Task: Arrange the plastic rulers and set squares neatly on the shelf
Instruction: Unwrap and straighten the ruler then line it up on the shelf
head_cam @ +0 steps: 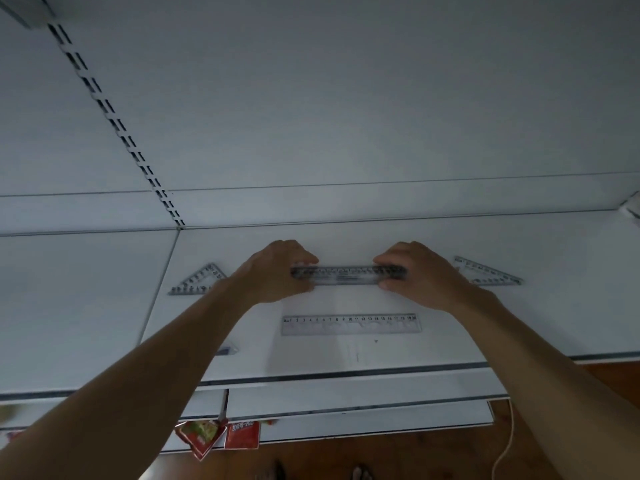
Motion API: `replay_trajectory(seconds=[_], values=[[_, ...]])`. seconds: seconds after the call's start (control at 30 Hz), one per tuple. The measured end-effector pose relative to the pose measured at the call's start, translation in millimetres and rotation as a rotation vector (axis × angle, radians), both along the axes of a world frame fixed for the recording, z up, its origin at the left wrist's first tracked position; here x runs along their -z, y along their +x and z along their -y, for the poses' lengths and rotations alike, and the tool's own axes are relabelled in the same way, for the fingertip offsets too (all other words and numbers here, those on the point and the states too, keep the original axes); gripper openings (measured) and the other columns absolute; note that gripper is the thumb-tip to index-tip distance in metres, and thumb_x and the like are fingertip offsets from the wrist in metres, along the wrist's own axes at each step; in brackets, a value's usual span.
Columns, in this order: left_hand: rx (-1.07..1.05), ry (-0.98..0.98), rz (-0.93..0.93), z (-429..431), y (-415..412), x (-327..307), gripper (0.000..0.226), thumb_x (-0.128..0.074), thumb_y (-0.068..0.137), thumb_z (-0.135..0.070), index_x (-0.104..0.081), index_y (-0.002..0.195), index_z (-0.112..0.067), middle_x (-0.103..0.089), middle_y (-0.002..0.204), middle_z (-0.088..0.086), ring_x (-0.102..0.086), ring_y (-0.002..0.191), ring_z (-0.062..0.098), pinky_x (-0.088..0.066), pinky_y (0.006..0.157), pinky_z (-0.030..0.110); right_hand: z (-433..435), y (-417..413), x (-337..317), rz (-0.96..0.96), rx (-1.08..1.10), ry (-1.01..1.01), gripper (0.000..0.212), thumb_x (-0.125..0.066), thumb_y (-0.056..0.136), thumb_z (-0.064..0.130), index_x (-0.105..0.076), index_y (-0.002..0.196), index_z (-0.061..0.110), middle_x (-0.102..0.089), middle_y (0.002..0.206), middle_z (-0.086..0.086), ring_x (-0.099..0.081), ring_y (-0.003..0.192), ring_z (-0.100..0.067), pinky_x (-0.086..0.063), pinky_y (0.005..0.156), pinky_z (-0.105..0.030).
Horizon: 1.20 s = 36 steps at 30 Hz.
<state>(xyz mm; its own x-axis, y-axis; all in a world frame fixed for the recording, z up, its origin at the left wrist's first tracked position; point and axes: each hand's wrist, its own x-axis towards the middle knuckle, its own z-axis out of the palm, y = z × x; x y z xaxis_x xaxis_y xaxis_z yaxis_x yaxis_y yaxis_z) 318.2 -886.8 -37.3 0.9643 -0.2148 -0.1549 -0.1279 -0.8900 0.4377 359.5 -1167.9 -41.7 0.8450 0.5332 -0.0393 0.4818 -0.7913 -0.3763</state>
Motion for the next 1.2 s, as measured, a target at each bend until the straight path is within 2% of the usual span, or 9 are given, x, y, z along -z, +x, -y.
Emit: replay_trajectory(seconds=[0.1,0.27,0.43,0.57,0.7,0.83,0.97,1.07,1.2], values=[[0.032,0.006,0.016,-1,0,-3,0.043,-0.071,0.081,-0.039,-0.06,0.123,-0.034,-0.053,0.114,-0.011,-0.045,0.107,0.007,-0.032,0.087,0.02,0,1,-2,-0.006,-0.01,-0.015,0.042,-0.065,0.087,0.038,-0.059,0.127,0.025,-0.055,0.124,0.006,-0.045,0.115,-0.014,-0.039,0.095,-0.031],[0.092,0.06,0.017,0,-1,-10,0.016,-0.062,0.087,-0.031,-0.066,0.101,-0.026,-0.056,0.102,-0.005,-0.052,0.1,0.012,-0.042,0.082,0.028,1,3,-2,-0.015,-0.03,-0.028,0.041,-0.064,0.088,0.038,-0.06,0.126,0.025,-0.056,0.122,0.006,-0.047,0.113,-0.014,-0.038,0.092,-0.029],[0.093,0.061,0.016,-1,-1,-12,0.017,-0.061,0.088,-0.035,-0.066,0.103,-0.03,-0.056,0.102,-0.007,-0.051,0.096,0.011,-0.043,0.082,0.028,0,2,-4,-0.028,-0.028,-0.022,0.036,-0.065,0.088,0.035,-0.062,0.122,0.026,-0.057,0.118,0.006,-0.049,0.108,-0.014,-0.041,0.09,-0.031],[0.088,0.05,0.022,-4,-1,-8,0.02,-0.064,0.086,-0.037,-0.064,0.106,-0.036,-0.053,0.102,-0.011,-0.049,0.099,0.009,-0.035,0.079,0.023,0,3,-4,-0.032,-0.032,-0.035,0.037,-0.065,0.088,0.036,-0.061,0.123,0.027,-0.056,0.119,0.007,-0.048,0.11,-0.012,-0.04,0.09,-0.029],[0.052,0.063,0.028,-8,-2,-6,0.028,-0.069,0.082,-0.041,-0.063,0.109,-0.036,-0.049,0.103,-0.013,-0.043,0.1,0.007,-0.036,0.085,0.025,1,3,-4,-0.037,-0.025,-0.029,0.038,-0.065,0.087,0.036,-0.061,0.123,0.027,-0.056,0.119,0.008,-0.049,0.11,-0.012,-0.041,0.091,-0.031],[0.065,0.076,0.022,-10,-1,-3,0.009,-0.065,0.084,-0.037,-0.059,0.09,-0.04,-0.049,0.096,-0.012,-0.05,0.101,0.012,-0.041,0.082,0.028,1,3,-5,-0.038,-0.027,-0.038,0.038,-0.065,0.087,0.037,-0.061,0.124,0.027,-0.056,0.12,0.008,-0.049,0.11,-0.011,-0.04,0.09,-0.028],[-0.015,0.02,-0.006,-11,-1,1,0.03,-0.069,0.083,-0.034,-0.064,0.113,-0.03,-0.048,0.1,-0.012,-0.052,0.103,0.012,-0.042,0.09,0.028,0,2,-5,-0.024,-0.024,-0.047,0.038,-0.064,0.088,0.037,-0.061,0.124,0.027,-0.056,0.121,0.008,-0.049,0.11,-0.011,-0.039,0.088,-0.027],[-0.044,-0.019,-0.022,-10,-3,1,0.037,-0.07,0.083,-0.032,-0.063,0.119,-0.027,-0.053,0.108,-0.008,-0.052,0.104,0.012,-0.041,0.096,0.029,0,1,-4,-0.019,-0.022,-0.048,0.038,-0.064,0.088,0.037,-0.061,0.124,0.026,-0.056,0.121,0.008,-0.049,0.111,-0.012,-0.04,0.088,-0.027],[-0.031,-0.002,-0.015,-8,-5,-2,0.035,-0.068,0.085,-0.032,-0.063,0.12,-0.027,-0.054,0.113,-0.006,-0.052,0.107,0.014,-0.041,0.096,0.029,0,0,-5,-0.024,-0.019,-0.043,0.037,-0.063,0.089,0.037,-0.061,0.124,0.027,-0.056,0.121,0.007,-0.049,0.112,-0.012,-0.041,0.091,-0.03]])
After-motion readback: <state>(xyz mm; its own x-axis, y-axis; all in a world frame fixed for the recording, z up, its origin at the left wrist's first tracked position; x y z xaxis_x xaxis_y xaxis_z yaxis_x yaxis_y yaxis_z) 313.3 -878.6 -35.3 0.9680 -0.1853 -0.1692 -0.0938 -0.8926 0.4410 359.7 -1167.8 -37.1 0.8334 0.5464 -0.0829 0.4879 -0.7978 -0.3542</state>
